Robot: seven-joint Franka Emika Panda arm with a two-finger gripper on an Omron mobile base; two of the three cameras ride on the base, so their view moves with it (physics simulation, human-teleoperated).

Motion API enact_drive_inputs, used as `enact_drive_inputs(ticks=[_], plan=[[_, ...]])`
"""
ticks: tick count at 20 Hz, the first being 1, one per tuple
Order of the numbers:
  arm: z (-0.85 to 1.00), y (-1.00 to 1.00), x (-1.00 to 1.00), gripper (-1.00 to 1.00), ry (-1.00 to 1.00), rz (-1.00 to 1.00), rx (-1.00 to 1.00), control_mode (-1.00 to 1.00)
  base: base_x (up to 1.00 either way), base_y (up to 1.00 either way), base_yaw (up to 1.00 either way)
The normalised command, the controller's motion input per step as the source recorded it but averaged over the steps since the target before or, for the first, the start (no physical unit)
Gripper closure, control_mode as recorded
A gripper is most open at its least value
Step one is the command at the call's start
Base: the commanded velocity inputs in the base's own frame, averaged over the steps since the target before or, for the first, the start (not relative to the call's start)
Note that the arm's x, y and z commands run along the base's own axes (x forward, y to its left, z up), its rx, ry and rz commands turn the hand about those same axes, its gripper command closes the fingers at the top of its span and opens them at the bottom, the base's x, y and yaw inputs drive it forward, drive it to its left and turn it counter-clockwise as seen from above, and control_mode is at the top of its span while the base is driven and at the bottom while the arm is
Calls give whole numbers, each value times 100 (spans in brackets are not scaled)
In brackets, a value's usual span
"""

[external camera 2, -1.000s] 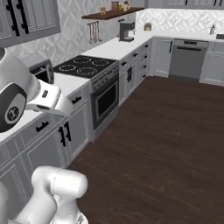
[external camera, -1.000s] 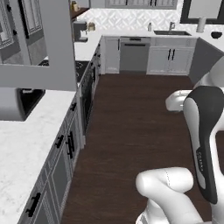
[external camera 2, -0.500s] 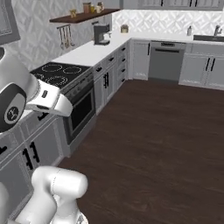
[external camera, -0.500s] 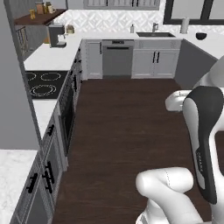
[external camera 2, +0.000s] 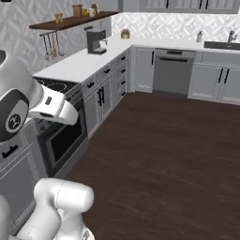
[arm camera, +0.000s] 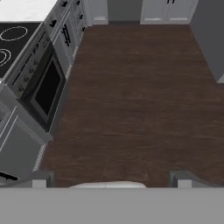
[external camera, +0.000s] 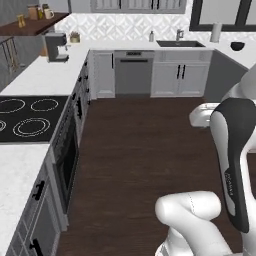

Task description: Gather all objects into one cabinet and sort the glasses and bowls to opposite sides.

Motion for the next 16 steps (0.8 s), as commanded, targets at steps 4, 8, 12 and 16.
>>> enact_drive_inputs(ticks=[4, 8, 12, 16], plan=[[0, 0, 0, -100, 0, 0, 0, 100, 100, -49, 14], [0, 0, 0, -100, 0, 0, 0, 100, 100, -52, 17], [0, 0, 0, -100, 0, 0, 0, 100, 100, -66, 22], [0, 0, 0, -100, 0, 0, 0, 100, 100, -70, 31]])
